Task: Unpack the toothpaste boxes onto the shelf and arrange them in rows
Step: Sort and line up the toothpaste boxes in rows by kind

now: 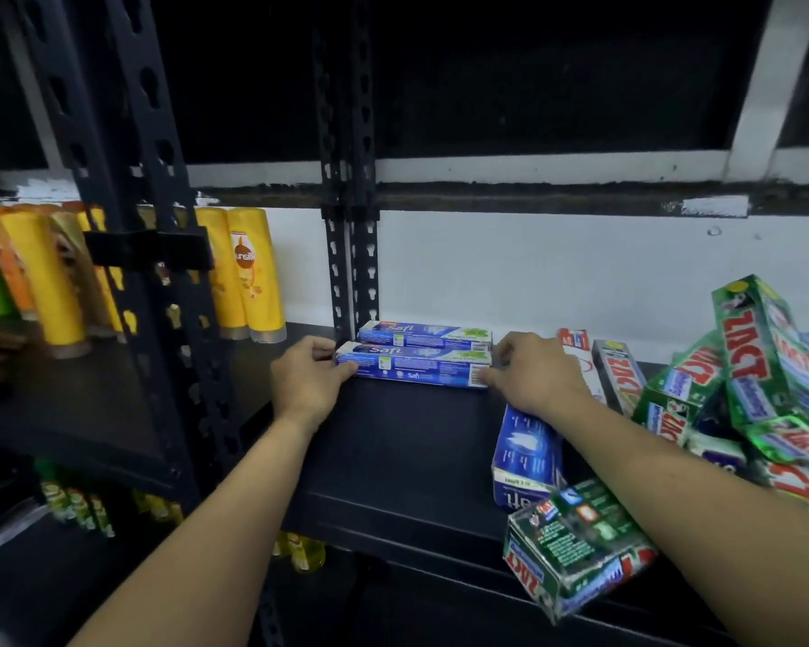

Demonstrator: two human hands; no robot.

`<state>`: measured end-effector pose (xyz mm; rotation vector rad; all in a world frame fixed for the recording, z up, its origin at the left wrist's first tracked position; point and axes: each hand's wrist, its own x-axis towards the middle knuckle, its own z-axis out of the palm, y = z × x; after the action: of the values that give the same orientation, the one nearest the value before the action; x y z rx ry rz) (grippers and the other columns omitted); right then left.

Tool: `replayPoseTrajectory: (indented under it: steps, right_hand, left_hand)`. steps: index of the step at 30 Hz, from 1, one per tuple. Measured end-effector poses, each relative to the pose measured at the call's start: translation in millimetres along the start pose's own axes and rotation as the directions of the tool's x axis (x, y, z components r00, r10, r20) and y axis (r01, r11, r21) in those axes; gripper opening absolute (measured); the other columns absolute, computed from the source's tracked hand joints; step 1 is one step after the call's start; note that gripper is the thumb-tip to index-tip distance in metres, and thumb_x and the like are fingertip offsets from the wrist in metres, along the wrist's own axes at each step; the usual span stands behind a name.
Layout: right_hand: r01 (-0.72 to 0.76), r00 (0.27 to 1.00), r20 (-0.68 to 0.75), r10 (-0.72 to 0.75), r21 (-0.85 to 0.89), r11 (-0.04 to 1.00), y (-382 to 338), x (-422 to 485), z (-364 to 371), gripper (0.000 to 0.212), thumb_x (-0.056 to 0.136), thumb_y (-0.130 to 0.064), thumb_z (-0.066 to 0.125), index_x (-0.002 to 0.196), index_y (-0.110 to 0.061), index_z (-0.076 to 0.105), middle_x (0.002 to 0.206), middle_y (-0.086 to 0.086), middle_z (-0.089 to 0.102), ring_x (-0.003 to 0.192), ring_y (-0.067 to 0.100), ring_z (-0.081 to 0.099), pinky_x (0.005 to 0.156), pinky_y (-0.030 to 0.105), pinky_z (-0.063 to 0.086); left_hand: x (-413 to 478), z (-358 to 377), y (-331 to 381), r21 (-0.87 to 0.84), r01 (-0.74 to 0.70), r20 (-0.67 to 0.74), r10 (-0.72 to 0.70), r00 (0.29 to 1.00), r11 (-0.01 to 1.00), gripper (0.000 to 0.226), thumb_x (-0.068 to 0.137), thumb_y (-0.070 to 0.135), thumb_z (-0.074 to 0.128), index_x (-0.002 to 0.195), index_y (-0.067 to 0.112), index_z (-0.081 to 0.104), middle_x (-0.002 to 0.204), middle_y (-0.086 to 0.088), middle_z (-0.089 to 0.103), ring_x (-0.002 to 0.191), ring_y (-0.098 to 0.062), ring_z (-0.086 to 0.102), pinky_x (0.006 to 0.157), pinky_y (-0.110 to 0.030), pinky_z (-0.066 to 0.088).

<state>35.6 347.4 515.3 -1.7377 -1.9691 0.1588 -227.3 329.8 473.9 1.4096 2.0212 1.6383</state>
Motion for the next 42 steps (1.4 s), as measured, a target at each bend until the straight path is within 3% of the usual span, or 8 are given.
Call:
replayPoseTrajectory:
  steps: [4,10,17,19,25,30,35,42]
  right_hand:
    - [-0.029,0.999,-0.033,0.03,0.02,0.999,3.3,1.1,1.8,0.026,0.079,-0.049,0.072,0.089,-0.026,0.066,0.095,-0.003,0.07,0.09,0.02,0.065,0.083,0.037,0.054]
    - [-0.013,0.999,-0.04,0.013,0.01,1.0,5.1,-0.6,-0.2,0.017,0.086,-0.042,0.061,0.089,-0.029,0.07,0.095,-0.004,0.073,0.083,0.018,0.063,0.069,0.027,0.045]
    - [0.027,1.0,0.009,-0.026,-0.092,0.995,-0.4,-8.8,-6.2,0.035,0.088,-0.05,0.054,0.109,-0.028,0.071,0.104,0.0,0.072,0.096,0.024,0.065,0.086,0.032,0.049]
    - [0.033,0.999,0.032,-0.03,-0.095,0.995,-1.5,-10.9,-8.2,0.036,0.088,-0.051,0.051,0.112,-0.031,0.07,0.104,0.0,0.072,0.096,0.024,0.064,0.088,0.033,0.05]
    - [0.053,0.997,0.06,-0.045,-0.137,0.989,-4.1,-14.3,-10.5,0.038,0.091,-0.052,0.045,0.115,-0.035,0.069,0.107,0.0,0.071,0.098,0.025,0.063,0.093,0.036,0.048]
    - [0.036,0.998,0.055,-0.03,-0.11,0.993,-4.5,-15.0,-10.1,0.034,0.092,-0.048,0.047,0.115,-0.034,0.067,0.106,-0.001,0.071,0.097,0.023,0.063,0.093,0.036,0.048]
    - [-0.002,1.0,0.009,0.002,0.002,1.0,-2.5,-13.9,-8.8,0.034,0.09,-0.044,0.053,0.119,-0.032,0.068,0.112,-0.004,0.071,0.099,0.019,0.064,0.093,0.032,0.048]
    - [-0.004,0.999,0.037,0.005,-0.016,1.0,-2.6,-13.8,-8.4,0.037,0.087,-0.049,0.054,0.12,-0.038,0.066,0.113,-0.002,0.071,0.102,0.022,0.064,0.094,0.033,0.048]
  left_hand:
    - [-0.5,0.6,-2.4,0.004,-0.018,-0.044,0.018,0.999,1.0,0.03,0.073,0.019,0.087,0.097,0.013,0.071,0.091,0.001,0.07,0.077,-0.006,0.063,0.065,-0.013,0.044]
    - [-0.3,-1.3,-1.0,-0.039,-0.027,0.033,0.029,0.999,0.999,0.034,0.078,0.011,0.08,0.111,0.011,0.071,0.101,0.0,0.073,0.082,-0.004,0.064,0.07,-0.006,0.042]
    - [3.7,0.2,-5.2,-0.072,-0.018,0.123,0.027,0.992,0.997,0.037,0.086,0.006,0.064,0.123,0.014,0.069,0.114,0.0,0.073,0.103,-0.008,0.066,0.101,-0.03,0.05]
    - [4.8,0.1,-5.0,-0.106,0.017,0.154,0.0,0.988,0.994,0.041,0.086,0.009,0.062,0.125,0.017,0.067,0.117,0.002,0.072,0.108,-0.009,0.065,0.104,-0.037,0.049]
    - [1.2,-0.8,0.2,-0.155,0.069,0.215,-0.034,0.976,0.985,0.051,0.086,0.006,0.059,0.136,0.017,0.06,0.129,0.003,0.065,0.117,-0.008,0.06,0.109,-0.035,0.044]
    - [-1.7,-1.5,5.1,-0.153,0.058,0.189,-0.029,0.982,0.987,0.045,0.086,0.009,0.063,0.131,0.018,0.063,0.123,0.004,0.068,0.111,-0.009,0.062,0.106,-0.033,0.046]
    - [-8.1,-3.7,10.9,-0.123,0.037,0.15,-0.019,0.989,0.992,0.038,0.085,0.01,0.066,0.122,0.018,0.068,0.112,0.006,0.067,0.099,-0.004,0.06,0.091,-0.019,0.041]
    - [-8.6,-4.4,12.6,-0.062,0.027,0.162,-0.017,0.987,0.998,0.04,0.08,0.014,0.069,0.12,0.018,0.069,0.116,0.005,0.071,0.101,-0.003,0.062,0.091,-0.018,0.042]
